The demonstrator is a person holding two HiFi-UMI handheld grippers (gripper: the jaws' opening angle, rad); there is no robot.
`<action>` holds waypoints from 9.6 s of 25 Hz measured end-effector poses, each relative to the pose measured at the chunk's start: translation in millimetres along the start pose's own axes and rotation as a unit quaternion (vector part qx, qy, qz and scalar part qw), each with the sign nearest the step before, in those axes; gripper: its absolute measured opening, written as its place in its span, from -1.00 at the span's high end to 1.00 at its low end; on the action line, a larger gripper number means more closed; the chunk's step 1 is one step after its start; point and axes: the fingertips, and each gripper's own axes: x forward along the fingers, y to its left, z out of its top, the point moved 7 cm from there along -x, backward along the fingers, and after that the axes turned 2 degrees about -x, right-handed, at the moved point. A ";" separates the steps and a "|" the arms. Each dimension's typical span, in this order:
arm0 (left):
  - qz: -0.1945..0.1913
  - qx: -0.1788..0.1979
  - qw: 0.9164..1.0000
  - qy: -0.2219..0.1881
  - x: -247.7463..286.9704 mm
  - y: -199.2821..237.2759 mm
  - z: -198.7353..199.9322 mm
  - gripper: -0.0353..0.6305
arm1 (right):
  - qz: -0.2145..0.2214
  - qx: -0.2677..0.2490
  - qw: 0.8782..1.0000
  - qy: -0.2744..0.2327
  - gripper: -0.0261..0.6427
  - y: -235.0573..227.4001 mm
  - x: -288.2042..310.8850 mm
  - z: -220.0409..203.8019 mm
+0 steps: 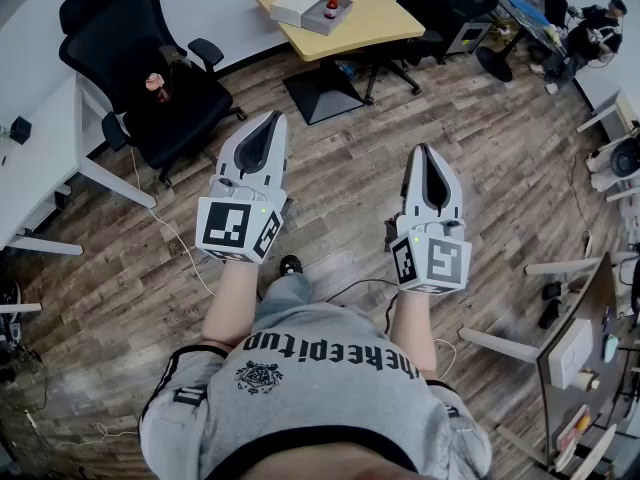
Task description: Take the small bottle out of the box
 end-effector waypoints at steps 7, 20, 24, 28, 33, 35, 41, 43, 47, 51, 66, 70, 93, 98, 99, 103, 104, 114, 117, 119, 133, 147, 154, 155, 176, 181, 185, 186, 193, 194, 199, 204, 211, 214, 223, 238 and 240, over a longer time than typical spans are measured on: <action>0.000 -0.001 1.000 -0.005 -14.6 -12.1 4.9 0.88 | 0.000 -0.001 1.000 -0.002 0.92 0.7 -18.4 4.8; -0.007 -0.004 1.000 -0.016 6.8 17.7 5.6 0.88 | -0.008 0.007 1.000 -0.013 0.92 10.0 14.4 3.9; -0.015 -0.004 1.000 -0.016 24.0 38.2 1.8 0.88 | -0.008 0.008 1.000 -0.017 0.92 17.6 38.6 -0.9; -0.024 -0.005 1.000 -0.017 43.7 59.1 -2.0 0.88 | -0.011 0.007 1.000 -0.017 0.92 23.6 64.2 -6.3; -0.032 -0.005 0.999 -0.018 61.5 79.2 -4.3 0.88 | -0.015 0.009 1.000 -0.017 0.92 30.0 90.1 -12.4; -0.036 -0.004 0.999 -0.016 63.8 87.0 -6.0 0.88 | -0.018 0.011 1.000 -0.015 0.92 35.1 97.3 -15.3; -0.038 -0.008 0.999 -0.014 68.6 109.9 -9.6 0.88 | -0.018 0.013 1.000 -0.015 0.92 49.6 114.9 -20.4; -0.038 -0.009 0.999 -0.014 69.7 113.1 -10.1 0.88 | -0.019 0.012 1.000 -0.014 0.92 50.9 118.5 -20.7; -0.038 -0.008 0.999 -0.012 74.4 121.1 -11.3 0.88 | -0.012 0.009 1.000 -0.013 0.92 53.0 132.7 -20.5; -0.031 -0.016 0.999 -0.008 86.1 136.2 -18.1 0.88 | -0.009 0.007 1.000 -0.005 0.92 55.0 151.0 -26.0; -0.014 -0.004 1.000 -0.011 201.1 182.2 -30.5 0.88 | 0.024 0.013 0.999 -0.017 0.92 13.2 285.0 -41.7; -0.009 -0.002 1.000 -0.016 239.0 192.9 -30.9 0.88 | 0.028 0.013 0.999 -0.020 0.92 -4.0 323.1 -43.2; -0.006 0.016 1.000 -0.021 385.4 190.4 -55.5 0.88 | 0.054 0.028 0.997 -0.036 0.92 -94.9 440.6 -72.7; -0.007 0.022 1.000 -0.009 400.7 194.8 -63.5 0.88 | 0.053 0.041 0.997 -0.032 0.92 -103.2 456.0 -84.7; -0.007 0.021 1.000 -0.007 404.7 197.1 -65.6 0.88 | 0.053 0.042 0.997 -0.030 0.92 -104.5 460.2 -87.1; -0.010 0.016 1.000 -0.007 427.6 209.8 -71.9 0.88 | 0.052 0.041 0.997 -0.028 0.92 -109.0 482.2 -93.1; -0.013 0.015 1.000 -0.007 434.7 212.9 -73.3 0.88 | 0.050 0.040 0.998 -0.028 0.92 -110.7 488.6 -94.1; -0.037 0.006 0.999 -0.008 515.5 251.5 -84.9 0.88 | 0.032 0.030 0.999 -0.028 0.92 -128.4 568.1 -101.6; -0.049 0.008 0.999 -0.006 539.3 265.1 -85.5 0.88 | 0.024 0.032 0.999 -0.028 0.92 -131.4 592.4 -103.6; -0.054 0.008 0.998 -0.006 553.0 274.8 -87.9 0.88 | 0.018 0.034 0.999 -0.028 0.92 -132.0 607.2 -106.5; -0.128 0.019 0.991 0.021 643.4 332.9 -106.6 0.88 | -0.011 0.025 0.999 -0.019 0.92 -129.3 701.2 -121.9; -0.246 0.050 0.958 0.140 699.8 349.4 -173.0 0.88 | -0.045 0.023 0.999 0.017 0.92 -129.8 735.7 -150.5; -0.309 0.101 0.919 0.222 721.0 348.7 -221.2 0.87 | -0.052 0.029 0.997 0.043 0.92 -129.8 740.8 -169.4; -0.319 0.107 0.912 0.234 724.4 348.4 -229.2 0.84 | -0.053 0.030 0.997 0.046 0.92 -130.4 741.6 -172.2; -0.484 0.263 0.705 0.447 771.2 328.7 -408.5 0.22 | -0.123 0.041 0.986 0.109 0.92 -168.7 741.9 -213.6; -0.503 0.286 0.671 0.464 777.7 322.5 -432.5 0.22 | -0.139 0.043 0.982 0.121 0.92 -178.8 741.0 -222.0; -0.512 0.296 0.653 0.473 780.5 317.3 -446.2 0.22 | -0.148 0.043 0.980 0.128 0.92 -185.1 741.8 -226.0; -0.515 0.298 0.647 0.476 780.1 316.2 -448.8 0.22 | -0.150 0.043 0.979 0.129 0.92 -186.4 742.0 -226.6; -0.513 0.308 0.637 0.486 781.1 310.0 -462.4 0.22 | -0.158 0.045 0.977 0.136 0.92 -196.1 740.9 -230.7; -0.513 0.307 0.637 0.487 781.3 309.7 -463.3 0.22 | -0.158 0.046 0.977 0.136 0.92 -196.5 740.8 -231.8; -0.515 0.303 0.638 0.486 782.2 307.9 -460.8 0.22 | -0.158 0.047 0.977 0.136 0.92 -197.0 740.8 -233.4; -0.497 0.282 0.657 0.492 780.1 311.0 -458.5 0.23 | -0.156 0.046 0.978 0.134 0.92 -194.2 740.2 -232.7; -0.457 0.235 0.707 0.485 772.8 315.3 -437.3 0.23 | -0.143 0.052 0.980 0.126 0.92 -186.5 736.4 -230.7; -0.438 0.220 0.731 0.475 769.3 317.8 -422.7 0.23 | -0.133 0.051 0.982 0.125 0.92 -182.0 735.1 -228.8; -0.378 0.179 0.800 0.429 747.8 319.6 -373.0 0.23 | -0.092 0.047 0.987 0.122 0.92 -166.6 728.6 -216.9; -0.293 0.124 0.887 0.335 698.4 307.3 -289.0 0.23 | -0.025 0.040 0.994 0.101 0.92 -146.9 712.8 -190.1; -0.280 0.117 0.898 0.319 690.9 304.5 -277.1 0.23 | -0.016 0.038 0.994 0.097 0.92 -143.8 708.0 -185.6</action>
